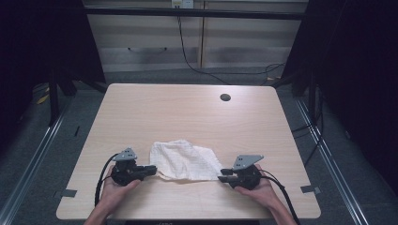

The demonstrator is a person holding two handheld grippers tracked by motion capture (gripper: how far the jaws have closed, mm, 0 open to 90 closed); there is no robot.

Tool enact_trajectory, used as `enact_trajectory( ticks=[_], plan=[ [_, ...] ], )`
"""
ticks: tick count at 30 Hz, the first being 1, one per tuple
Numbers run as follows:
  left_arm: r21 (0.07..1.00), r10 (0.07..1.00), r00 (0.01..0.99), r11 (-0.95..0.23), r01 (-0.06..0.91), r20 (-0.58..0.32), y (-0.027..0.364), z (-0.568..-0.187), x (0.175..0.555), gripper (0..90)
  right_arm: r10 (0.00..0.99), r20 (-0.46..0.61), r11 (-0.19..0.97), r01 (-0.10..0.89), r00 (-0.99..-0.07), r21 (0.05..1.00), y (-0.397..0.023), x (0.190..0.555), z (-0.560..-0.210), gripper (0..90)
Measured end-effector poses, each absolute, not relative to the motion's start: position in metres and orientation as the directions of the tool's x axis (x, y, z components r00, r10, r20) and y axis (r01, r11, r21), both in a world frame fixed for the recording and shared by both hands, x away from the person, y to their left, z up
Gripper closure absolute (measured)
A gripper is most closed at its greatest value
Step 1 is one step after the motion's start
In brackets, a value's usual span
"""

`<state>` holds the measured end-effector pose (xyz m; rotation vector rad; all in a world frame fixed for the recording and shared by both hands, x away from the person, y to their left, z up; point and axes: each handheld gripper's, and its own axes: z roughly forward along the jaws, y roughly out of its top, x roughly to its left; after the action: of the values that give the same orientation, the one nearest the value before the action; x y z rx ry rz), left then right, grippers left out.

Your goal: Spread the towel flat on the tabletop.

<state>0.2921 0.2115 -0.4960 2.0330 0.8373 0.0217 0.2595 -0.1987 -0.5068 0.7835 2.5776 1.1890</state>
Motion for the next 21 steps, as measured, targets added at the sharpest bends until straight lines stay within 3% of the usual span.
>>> enact_trajectory(
  ticks=[4,10,21],
  plan=[
    [0.768,0.55,0.78,-0.346,0.538,-0.299,0.211,-0.493,0.289,81.6,0.576,0.101,0.487,0.439,-0.812,0.755,-0.204,0.266,-0.508,88.1],
    [0.771,0.551,0.783,-0.351,0.532,-0.289,0.212,-0.492,0.288,82.2,0.595,0.171,0.397,0.472,-0.785,0.787,-0.213,0.27,-0.498,89.1],
    [0.805,0.552,0.785,-0.31,0.506,-0.281,0.207,-0.477,0.286,87.2,0.618,0.201,0.279,0.451,-0.76,0.848,-0.222,0.277,-0.467,89.3]
  ],
)
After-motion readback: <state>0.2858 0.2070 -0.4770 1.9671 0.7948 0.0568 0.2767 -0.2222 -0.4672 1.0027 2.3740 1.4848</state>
